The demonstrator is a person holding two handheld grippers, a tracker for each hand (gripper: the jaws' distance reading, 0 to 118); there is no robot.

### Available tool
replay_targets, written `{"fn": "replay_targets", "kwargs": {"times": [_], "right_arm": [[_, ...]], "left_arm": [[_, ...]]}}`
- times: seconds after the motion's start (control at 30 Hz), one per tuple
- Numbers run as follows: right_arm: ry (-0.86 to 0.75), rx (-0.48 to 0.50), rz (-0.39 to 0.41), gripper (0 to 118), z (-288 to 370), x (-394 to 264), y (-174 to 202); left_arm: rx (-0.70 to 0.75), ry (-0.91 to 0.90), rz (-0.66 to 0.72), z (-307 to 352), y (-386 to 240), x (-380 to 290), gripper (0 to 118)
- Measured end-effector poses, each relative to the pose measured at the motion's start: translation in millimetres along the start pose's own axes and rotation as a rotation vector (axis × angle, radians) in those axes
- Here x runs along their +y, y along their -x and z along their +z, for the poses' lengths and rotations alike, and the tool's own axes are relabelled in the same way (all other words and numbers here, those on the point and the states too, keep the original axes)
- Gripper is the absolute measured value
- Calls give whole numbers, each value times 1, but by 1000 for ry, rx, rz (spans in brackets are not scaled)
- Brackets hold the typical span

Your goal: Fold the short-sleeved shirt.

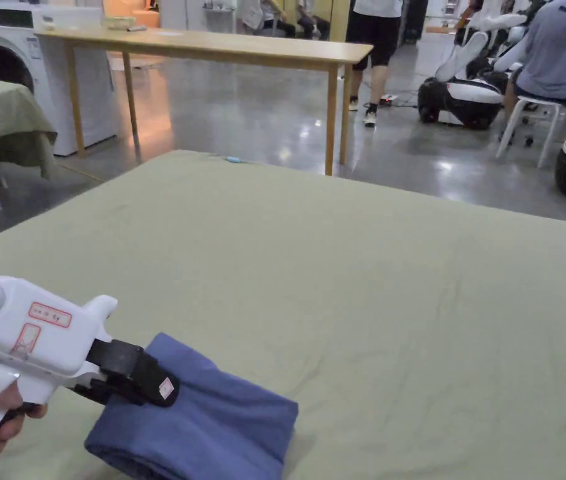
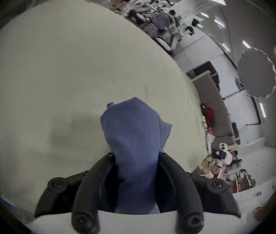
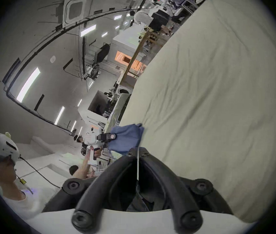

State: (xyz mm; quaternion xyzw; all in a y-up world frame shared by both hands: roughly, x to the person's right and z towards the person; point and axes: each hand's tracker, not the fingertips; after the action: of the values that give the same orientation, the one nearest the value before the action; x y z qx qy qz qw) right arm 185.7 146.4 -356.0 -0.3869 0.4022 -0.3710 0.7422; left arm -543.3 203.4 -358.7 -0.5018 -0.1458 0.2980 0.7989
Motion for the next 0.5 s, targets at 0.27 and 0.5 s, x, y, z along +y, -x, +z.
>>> {"fn": "replay_targets", "kwargs": {"times": [0.27,0.5], "right_arm": [[-1,-58,1,2,-6,-12,23],[-5,-72,-16,2,-12,-10,24]], "left_arm": [[86,14,26,42,64,58,31],[164,80,-58,29,57,78,46]]}}
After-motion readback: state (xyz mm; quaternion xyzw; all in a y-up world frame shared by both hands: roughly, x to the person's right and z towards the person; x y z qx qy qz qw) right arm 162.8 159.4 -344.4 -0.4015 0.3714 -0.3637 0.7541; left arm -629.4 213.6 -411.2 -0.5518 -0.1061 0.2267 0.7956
